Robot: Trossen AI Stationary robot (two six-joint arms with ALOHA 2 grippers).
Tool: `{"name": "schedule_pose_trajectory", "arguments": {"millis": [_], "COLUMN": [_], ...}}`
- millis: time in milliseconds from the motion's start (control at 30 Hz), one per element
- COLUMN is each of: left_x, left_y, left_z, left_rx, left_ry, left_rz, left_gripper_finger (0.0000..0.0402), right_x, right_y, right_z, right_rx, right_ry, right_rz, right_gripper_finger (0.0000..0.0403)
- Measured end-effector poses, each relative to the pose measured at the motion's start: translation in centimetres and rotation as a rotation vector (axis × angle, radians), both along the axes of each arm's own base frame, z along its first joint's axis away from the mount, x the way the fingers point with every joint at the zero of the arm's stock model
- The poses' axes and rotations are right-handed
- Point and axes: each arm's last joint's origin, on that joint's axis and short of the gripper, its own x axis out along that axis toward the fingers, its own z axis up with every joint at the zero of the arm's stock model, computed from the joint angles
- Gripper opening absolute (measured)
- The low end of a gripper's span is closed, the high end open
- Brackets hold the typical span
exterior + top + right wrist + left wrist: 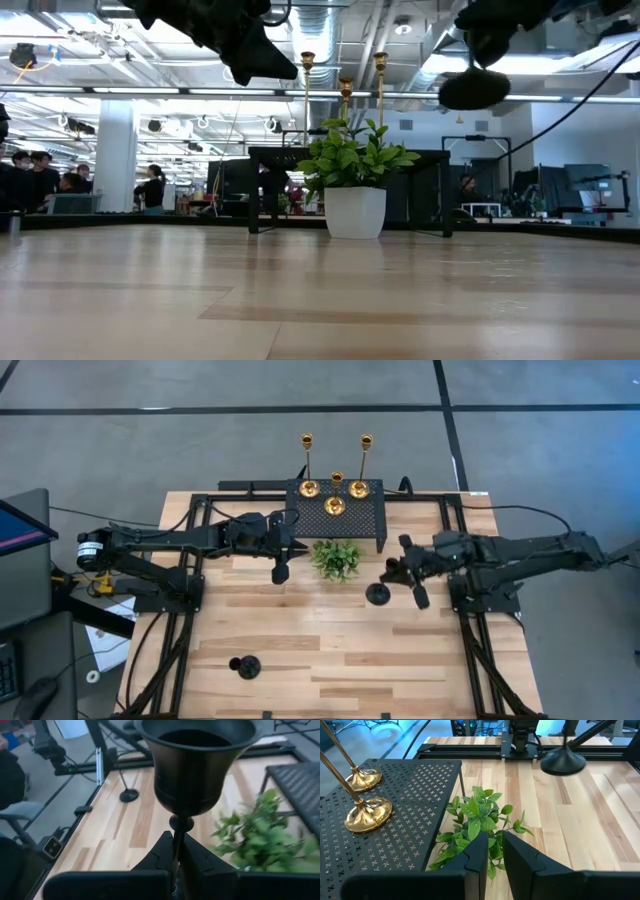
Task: Pick & Place candle stick holders
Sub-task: Put the right black candle holder on the shelf
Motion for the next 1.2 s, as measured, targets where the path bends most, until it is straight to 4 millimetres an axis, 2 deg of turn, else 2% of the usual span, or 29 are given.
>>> {"name": "schedule_pose_trajectory", "arguments": {"millis": [300, 767, 1033, 1200], "left_x": [0.0, -0.1, -0.1, -0.1], "left_y": [0.0, 0.0, 0.0, 0.0], "left_z": [-0.1, -0.3, -0.4, -0.4], "left_rx": [-0.001, -0.005, -0.005, -0.005], "left_ry": [0.006, 0.034, 0.038, 0.038], "left_rz": [0.000, 0.001, 0.000, 0.000], "left_gripper_finger": [0.0057, 0.0057, 0.0057, 0.0057], "right_x": [0.3, 3.2, 4.8, 5.1], "right_y": [-3.8, -11.0, -14.6, -16.4], "right_z": [1.6, 2.4, 1.8, 0.9], "right_rx": [0.003, 0.008, -0.023, -0.078], "right_ry": [-0.044, 0.014, 0.071, 0.120], "right_rz": [-0.047, -0.197, -0.277, -0.389], "right_gripper_finger": [0.0000, 0.0000, 0.0000, 0.0000]}}
